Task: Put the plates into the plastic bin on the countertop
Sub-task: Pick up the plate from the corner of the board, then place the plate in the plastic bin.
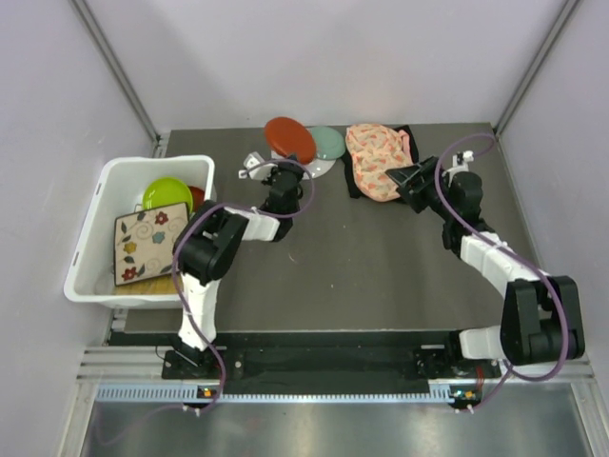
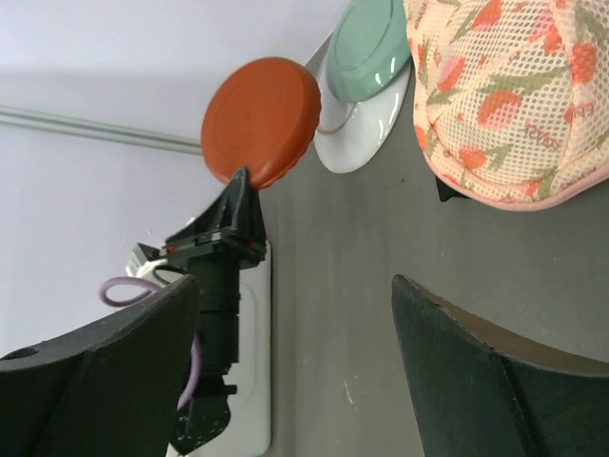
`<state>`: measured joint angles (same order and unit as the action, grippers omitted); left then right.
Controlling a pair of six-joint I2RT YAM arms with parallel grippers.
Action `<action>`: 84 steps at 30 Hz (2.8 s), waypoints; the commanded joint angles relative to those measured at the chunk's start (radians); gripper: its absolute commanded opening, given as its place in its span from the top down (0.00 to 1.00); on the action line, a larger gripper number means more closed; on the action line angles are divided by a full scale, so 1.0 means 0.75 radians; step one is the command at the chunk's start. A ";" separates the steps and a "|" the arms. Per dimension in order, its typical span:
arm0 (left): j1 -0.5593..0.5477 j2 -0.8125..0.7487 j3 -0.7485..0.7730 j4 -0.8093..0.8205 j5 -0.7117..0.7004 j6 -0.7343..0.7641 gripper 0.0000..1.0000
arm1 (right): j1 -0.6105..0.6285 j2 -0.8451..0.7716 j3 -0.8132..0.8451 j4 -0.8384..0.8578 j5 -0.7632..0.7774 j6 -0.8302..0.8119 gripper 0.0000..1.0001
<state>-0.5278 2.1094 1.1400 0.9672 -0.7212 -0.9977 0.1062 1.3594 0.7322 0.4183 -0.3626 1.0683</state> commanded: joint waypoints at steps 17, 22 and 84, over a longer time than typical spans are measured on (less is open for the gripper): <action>0.037 -1.055 -0.013 -1.103 0.395 1.076 1.00 | -0.013 -0.467 -0.136 -0.278 0.136 -0.158 0.15; 0.112 -1.205 0.104 -1.687 0.197 1.205 1.00 | -0.015 -0.444 -0.140 -0.261 0.128 -0.154 0.15; 0.544 -1.100 0.363 -2.331 0.511 1.177 0.06 | -0.013 -0.350 -0.079 -0.373 0.097 -0.289 0.13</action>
<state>-0.1238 1.3712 1.2919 -0.8574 -0.5270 -0.0460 0.1062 1.1118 0.6224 0.1738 -0.3099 0.9173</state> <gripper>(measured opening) 0.932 0.863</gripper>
